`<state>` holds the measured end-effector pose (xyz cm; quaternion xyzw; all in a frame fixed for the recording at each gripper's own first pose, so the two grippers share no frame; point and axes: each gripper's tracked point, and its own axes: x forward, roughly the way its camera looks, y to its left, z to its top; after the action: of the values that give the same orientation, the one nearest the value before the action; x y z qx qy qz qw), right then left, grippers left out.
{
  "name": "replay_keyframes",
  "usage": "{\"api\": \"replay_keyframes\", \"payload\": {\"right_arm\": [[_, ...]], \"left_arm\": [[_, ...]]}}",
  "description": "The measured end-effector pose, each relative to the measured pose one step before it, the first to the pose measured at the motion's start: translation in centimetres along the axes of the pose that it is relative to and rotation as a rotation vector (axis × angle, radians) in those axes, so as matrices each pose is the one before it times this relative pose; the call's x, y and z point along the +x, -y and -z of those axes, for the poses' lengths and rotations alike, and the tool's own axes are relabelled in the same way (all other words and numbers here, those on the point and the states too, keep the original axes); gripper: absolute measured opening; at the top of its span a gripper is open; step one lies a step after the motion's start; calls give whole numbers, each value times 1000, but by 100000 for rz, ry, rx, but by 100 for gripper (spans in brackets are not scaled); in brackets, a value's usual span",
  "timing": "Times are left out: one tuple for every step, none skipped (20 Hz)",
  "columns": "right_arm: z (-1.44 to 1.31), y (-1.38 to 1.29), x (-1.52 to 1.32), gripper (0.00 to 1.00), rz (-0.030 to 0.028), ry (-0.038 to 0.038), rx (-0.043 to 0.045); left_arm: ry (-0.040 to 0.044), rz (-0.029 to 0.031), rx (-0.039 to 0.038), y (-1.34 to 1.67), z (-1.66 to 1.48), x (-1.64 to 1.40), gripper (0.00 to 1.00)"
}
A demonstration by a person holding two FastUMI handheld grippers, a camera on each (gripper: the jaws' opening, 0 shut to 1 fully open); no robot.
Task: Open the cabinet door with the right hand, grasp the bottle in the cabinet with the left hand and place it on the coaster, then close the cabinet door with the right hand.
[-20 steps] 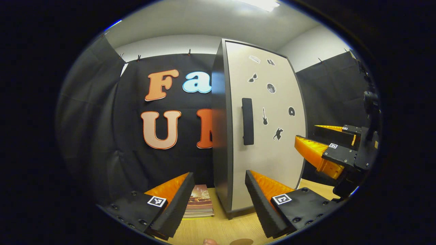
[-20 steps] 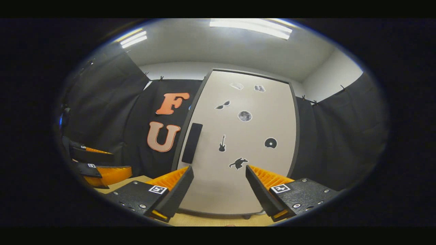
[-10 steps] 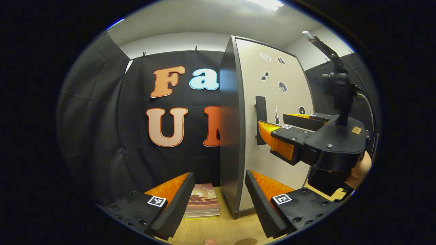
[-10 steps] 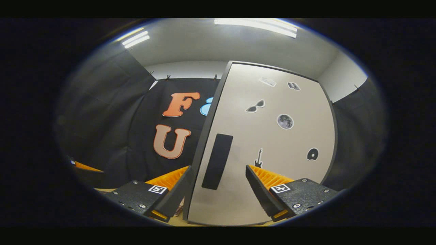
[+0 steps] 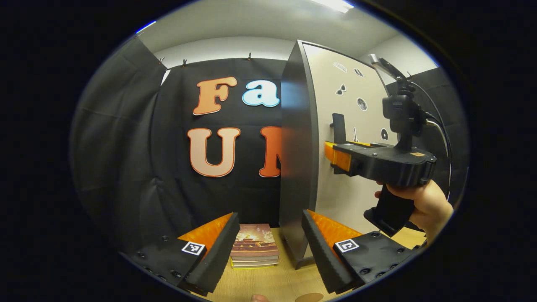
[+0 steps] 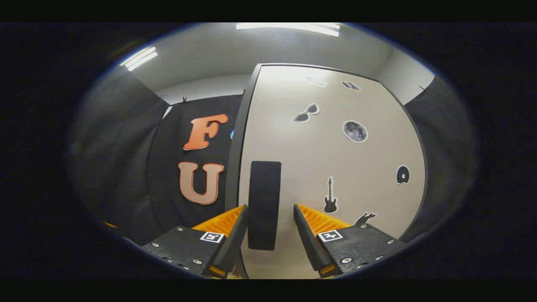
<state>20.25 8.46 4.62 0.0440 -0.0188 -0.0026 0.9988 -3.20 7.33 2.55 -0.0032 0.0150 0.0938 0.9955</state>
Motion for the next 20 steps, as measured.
{"api": "replay_keyframes", "payload": {"right_arm": [[-29,-313,-233,61,-377,-310,1539],[61,-513,-13,52,-949,-484,1019],[37,129,190,46,1739,-62,638],[-39,16,-17,36,1266,-819,674],[49,27,-71,34,1080,-1046,1525],[43,-4,-10,32,1077,-1419,2108],[-21,39,-19,27,733,-863,1750],[-42,65,60,27,533,-704,1150],[18,24,-137,25,-72,-433,133],[-51,-49,-180,21,-792,-349,18],[-70,1,-189,18,-845,198,424],[-23,2,-106,16,-847,-230,545],[-68,-58,-307,17,-998,-174,448],[-67,-63,-480,19,-1097,-634,216],[-144,-29,-718,17,-807,-117,449],[-110,6,-1075,18,-681,-304,318],[-192,53,-1057,19,-652,-160,98],[-369,306,-1085,17,-765,182,151],[-299,369,-1164,17,-774,-9,334],[-161,508,-1345,17,-750,-302,562]], "left_arm": [[-459,378,4,-61,96,81,96],[-231,338,310,-83,-79,260,96],[59,362,300,-40,-90,141,97],[209,534,135,-169,44,-27,97],[202,582,98,-14,28,24,97],[-194,655,310,-251,100,-82,97],[-32,542,56,-150,175,-79,96],[347,62,79,-69,-58,-95,96],[70,-617,-39,-457,85,-263,95],[-13,-913,-180,-214,-4,-84,95],[154,-1563,-219,-454,45,-31,95],[-50,-1409,-226,-363,-46,-165,95],[-241,-1260,-238,-251,37,161,95],[-463,-628,-232,-116,-1,9,95],[-258,-382,-221,48,26,-42,95],[-289,-393,-219,19,-39,-59,95],[-264,-541,180,120,-84,-69,95],[280,-1102,511,75,-185,-222,95],[367,-1000,475,82,-149,-81,95],[248,-616,241,163,-294,-323,95]]}}
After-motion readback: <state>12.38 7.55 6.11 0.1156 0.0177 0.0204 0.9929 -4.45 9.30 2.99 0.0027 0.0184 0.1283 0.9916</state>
